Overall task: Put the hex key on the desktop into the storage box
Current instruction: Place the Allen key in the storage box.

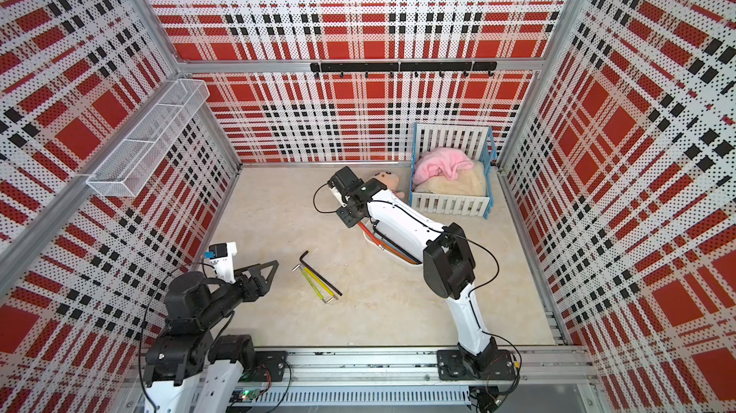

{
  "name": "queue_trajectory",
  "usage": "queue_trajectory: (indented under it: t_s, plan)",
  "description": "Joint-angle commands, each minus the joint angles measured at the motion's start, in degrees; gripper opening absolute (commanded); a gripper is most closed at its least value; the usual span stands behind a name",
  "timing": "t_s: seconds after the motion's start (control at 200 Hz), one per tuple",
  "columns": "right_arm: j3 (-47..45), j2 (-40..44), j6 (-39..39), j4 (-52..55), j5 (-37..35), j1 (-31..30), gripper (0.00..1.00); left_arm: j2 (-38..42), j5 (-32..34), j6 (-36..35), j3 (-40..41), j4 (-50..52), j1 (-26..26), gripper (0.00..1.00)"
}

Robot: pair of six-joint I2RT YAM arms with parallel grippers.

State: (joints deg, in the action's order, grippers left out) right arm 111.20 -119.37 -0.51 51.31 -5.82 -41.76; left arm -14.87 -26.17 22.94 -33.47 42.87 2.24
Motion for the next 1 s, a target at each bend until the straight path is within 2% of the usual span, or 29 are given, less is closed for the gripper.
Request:
queue_trajectory:
  t_s: [0.0, 0.331, 0.616, 0.997]
  plan:
    - [-4.03, 6.67, 3.98, -2.9, 2.89, 3.39, 0.0, 0.18, -0.02, -0.26, 0.43, -1.34, 0.48, 0.74]
    - [-15.89, 12.66, 12.08, -4.46, 1.43, 9.79, 0.0, 0.26, 0.38, -0.09, 0.35, -1.34, 0.57, 0.74]
    - [-22.39, 12.76, 16.7, -7.94, 0.18, 10.24, 0.0, 0.2, 0.42, 0.0, 0.34, -1.39, 0.62, 0.74]
    - [-24.9, 10.24, 17.83, -10.83, 2.36, 10.2, 0.0, 0.25, 0.69, 0.18, 0.34, -1.39, 0.66, 0.74]
